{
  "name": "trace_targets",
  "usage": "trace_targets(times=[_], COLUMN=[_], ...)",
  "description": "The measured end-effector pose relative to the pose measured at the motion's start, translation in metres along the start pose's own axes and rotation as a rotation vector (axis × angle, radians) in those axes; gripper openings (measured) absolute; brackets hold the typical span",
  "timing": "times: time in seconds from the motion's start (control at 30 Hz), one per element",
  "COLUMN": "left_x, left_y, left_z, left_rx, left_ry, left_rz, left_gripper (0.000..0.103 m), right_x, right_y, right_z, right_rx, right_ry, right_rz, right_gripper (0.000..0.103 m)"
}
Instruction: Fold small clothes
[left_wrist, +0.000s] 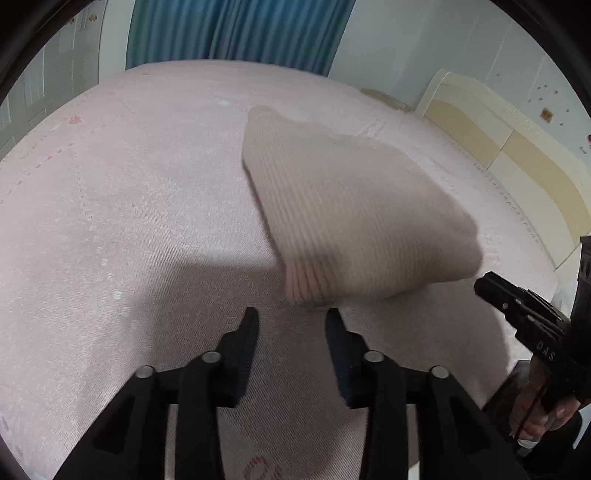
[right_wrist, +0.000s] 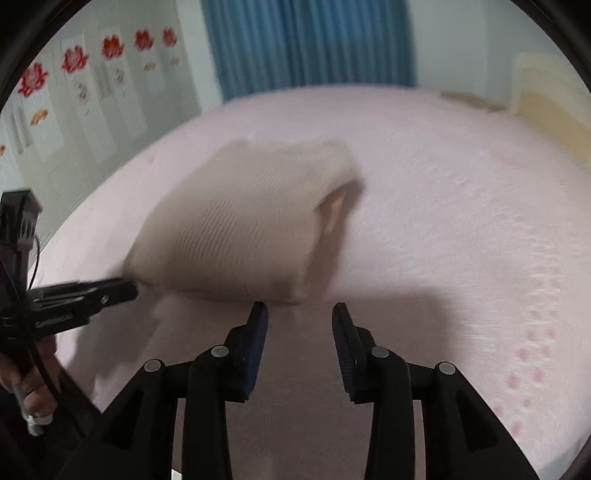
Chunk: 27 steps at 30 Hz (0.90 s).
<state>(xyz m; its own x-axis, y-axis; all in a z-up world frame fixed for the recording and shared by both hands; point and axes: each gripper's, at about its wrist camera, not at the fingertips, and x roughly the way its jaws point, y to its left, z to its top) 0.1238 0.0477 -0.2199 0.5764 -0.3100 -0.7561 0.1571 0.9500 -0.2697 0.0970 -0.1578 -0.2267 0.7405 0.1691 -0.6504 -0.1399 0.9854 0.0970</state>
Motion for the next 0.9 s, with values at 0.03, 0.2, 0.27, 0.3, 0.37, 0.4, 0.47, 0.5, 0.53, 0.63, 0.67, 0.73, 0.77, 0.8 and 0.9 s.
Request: trace_targets(times=[0.03, 0.2, 0.27, 0.3, 0.37, 0.4, 0.47, 0.5, 0.53, 0.63, 0.67, 0.73, 0.77, 0.8, 0.9], left_x=[-0.005, -0.017, -0.010, -0.006, 0.003, 0.010, 0.022, 0.030, 0.033, 0.031, 0.029, 0.025, 0.024, 0.024, 0.021], left_y=[0.000, 0.000, -0.002, -0.004, -0.006, -0.005, -0.004, -0.001, -0.003, -0.003, -0.004, -0.006, -0.007, -0.008, -0.011], left_z=[-0.001, 0.011, 0.019, 0.026, 0.035, 0.037, 0.036, 0.035, 0.033, 0.029, 0.029, 0.026, 0.025, 0.023, 0.014], left_rx=[-0.003, -0.049, -0.058, -0.065, -0.069, -0.078, -0.111, -0.138, -0.151, -0.149, -0.143, -0.132, -0.128, -0.126, -0.121], left_ry=[-0.018, -0.125, -0.143, -0.153, -0.150, -0.138, -0.104, -0.078, -0.063, -0.058, -0.064, -0.066, -0.062, -0.056, -0.037], left_rz=[-0.013, -0.069, -0.059, -0.057, -0.035, -0.015, 0.013, 0.009, 0.003, 0.008, 0.011, 0.018, 0.018, 0.019, 0.016], left_gripper=[0.043, 0.056, 0.056, 0.056, 0.056, 0.056, 0.055, 0.055, 0.056, 0.058, 0.058, 0.058, 0.058, 0.058, 0.060], right_x=[-0.007, -0.020, -0.009, -0.005, 0.004, 0.006, 0.018, 0.030, 0.034, 0.043, 0.039, 0.033, 0.031, 0.030, 0.026], right_y=[-0.002, -0.005, -0.006, -0.005, 0.001, 0.003, 0.003, 0.002, 0.001, -0.002, -0.002, -0.001, -0.001, -0.001, -0.002], right_z=[0.000, 0.008, 0.017, 0.022, 0.029, 0.028, 0.028, 0.027, 0.024, 0.021, 0.021, 0.021, 0.021, 0.020, 0.012], right_rx=[0.018, 0.095, 0.118, 0.118, 0.112, 0.114, 0.121, 0.124, 0.129, 0.145, 0.145, 0.139, 0.138, 0.138, 0.139], right_ry=[-0.033, -0.171, -0.175, -0.172, -0.171, -0.170, -0.130, -0.081, -0.051, -0.003, -0.018, -0.038, -0.040, -0.037, -0.014], right_rz=[0.015, 0.012, 0.016, 0.016, 0.018, 0.017, -0.009, -0.040, -0.054, -0.059, -0.053, -0.055, -0.054, -0.054, -0.054], right_gripper=[0.036, 0.036, 0.036, 0.036, 0.036, 0.036, 0.036, 0.036, 0.036, 0.036, 0.036, 0.038, 0.038, 0.038, 0.039])
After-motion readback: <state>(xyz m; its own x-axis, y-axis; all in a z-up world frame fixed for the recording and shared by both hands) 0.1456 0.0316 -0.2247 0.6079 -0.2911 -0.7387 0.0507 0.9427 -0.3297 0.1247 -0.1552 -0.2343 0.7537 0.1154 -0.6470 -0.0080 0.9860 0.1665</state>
